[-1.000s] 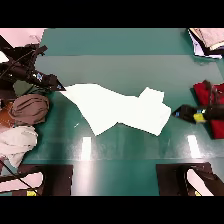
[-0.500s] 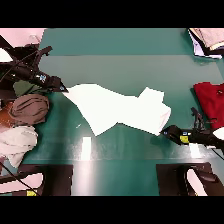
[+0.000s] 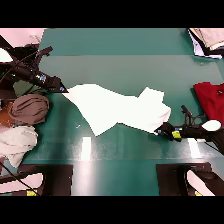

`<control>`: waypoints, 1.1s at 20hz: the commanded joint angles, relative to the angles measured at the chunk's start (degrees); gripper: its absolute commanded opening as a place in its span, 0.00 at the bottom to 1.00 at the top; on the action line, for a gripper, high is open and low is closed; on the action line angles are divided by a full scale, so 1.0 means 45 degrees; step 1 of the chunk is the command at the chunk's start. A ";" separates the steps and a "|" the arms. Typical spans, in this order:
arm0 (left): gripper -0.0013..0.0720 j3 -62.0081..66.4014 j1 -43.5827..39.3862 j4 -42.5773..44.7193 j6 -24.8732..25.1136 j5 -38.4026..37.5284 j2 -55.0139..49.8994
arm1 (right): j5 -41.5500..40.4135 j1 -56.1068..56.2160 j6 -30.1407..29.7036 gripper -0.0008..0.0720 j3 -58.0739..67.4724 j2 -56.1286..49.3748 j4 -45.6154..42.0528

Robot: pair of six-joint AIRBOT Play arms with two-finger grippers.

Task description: Fold the shirts.

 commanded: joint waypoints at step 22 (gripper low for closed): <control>0.05 0.9923 0.1695 -0.0670 -0.1724 0.3308 0.6518 | 0.4959 -0.5144 0.0597 0.04 2.2658 0.1093 -0.0976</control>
